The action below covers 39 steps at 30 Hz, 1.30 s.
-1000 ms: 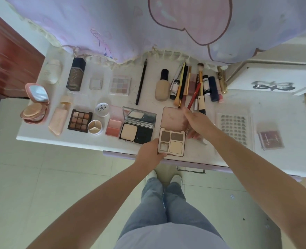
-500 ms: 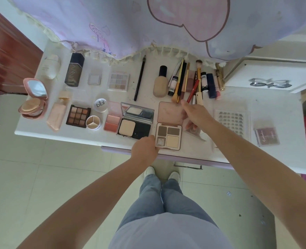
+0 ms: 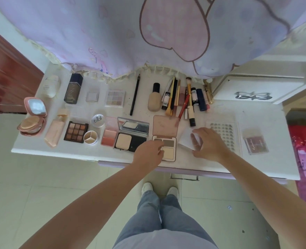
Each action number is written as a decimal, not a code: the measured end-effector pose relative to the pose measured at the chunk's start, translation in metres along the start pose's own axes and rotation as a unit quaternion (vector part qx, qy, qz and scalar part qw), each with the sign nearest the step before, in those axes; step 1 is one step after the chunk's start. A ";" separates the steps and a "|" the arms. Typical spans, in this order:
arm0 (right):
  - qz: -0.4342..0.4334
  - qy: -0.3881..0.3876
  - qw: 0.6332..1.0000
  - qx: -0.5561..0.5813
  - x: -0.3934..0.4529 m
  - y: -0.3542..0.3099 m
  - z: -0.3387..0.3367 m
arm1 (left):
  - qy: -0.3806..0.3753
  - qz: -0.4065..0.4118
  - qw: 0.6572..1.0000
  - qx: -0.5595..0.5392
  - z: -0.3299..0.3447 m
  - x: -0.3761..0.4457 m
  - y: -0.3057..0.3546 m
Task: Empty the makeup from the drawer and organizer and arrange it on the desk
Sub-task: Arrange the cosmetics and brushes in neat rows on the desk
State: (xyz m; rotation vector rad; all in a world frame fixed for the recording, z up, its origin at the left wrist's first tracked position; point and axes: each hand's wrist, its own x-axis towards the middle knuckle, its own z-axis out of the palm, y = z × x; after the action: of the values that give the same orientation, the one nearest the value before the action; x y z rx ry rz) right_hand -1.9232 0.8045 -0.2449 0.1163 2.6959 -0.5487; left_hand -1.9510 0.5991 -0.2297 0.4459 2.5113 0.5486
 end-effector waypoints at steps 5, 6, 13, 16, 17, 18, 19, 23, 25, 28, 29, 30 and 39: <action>-0.005 -0.001 0.968 0.252 -0.033 -0.008 -0.025 | -0.076 0.035 0.970 -0.229 -0.014 0.008 0.015; -0.017 -0.013 0.960 0.279 -0.039 -0.010 -0.029 | -0.109 0.044 0.956 -0.269 -0.017 0.009 0.019; -0.049 -0.015 0.927 0.371 -0.054 -0.015 -0.047 | -0.122 0.120 0.931 -0.323 -0.047 0.005 0.046; -0.009 -0.012 0.882 0.471 -0.053 -0.015 -0.049 | -0.052 0.124 0.936 -0.327 -0.048 0.003 0.052; 0.007 -0.025 0.863 0.505 -0.054 -0.015 -0.049 | -0.038 0.121 0.935 -0.331 -0.048 0.002 0.054; 0.013 -0.034 0.851 0.523 -0.054 -0.015 -0.049 | -0.032 0.122 0.934 -0.335 -0.047 0.002 0.054; 0.011 -0.039 0.851 0.523 -0.054 -0.013 -0.047 | -0.032 0.122 0.933 -0.338 -0.047 0.002 0.054; 0.007 -0.056 0.852 0.521 -0.062 -0.012 -0.044 | -0.051 0.092 0.913 -0.394 -0.046 0.002 0.049; -0.013 -0.025 0.877 0.479 -0.066 -0.014 -0.047 | -0.068 0.045 0.868 -0.489 -0.048 0.003 0.048; -0.069 0.051 0.948 0.308 -0.068 -0.020 -0.056 | -0.127 -0.021 0.777 -0.616 -0.052 0.005 0.045; -0.089 0.056 0.958 0.266 -0.069 -0.024 -0.059 | -0.151 -0.031 0.759 -0.633 -0.052 0.004 0.044; -0.110 0.055 0.964 0.235 -0.068 -0.028 -0.061 | -0.166 -0.041 0.745 -0.645 -0.053 0.003 0.043; -0.121 -0.030 0.973 0.196 -0.062 -0.057 -0.063 | -0.246 -0.046 0.725 -0.642 -0.046 -0.003 0.036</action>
State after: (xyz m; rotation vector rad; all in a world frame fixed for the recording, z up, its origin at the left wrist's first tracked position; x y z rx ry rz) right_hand -1.8970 0.7769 -0.1466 -0.1251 2.5242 -1.1368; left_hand -1.9666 0.6158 -0.1756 -0.1002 1.1579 1.6456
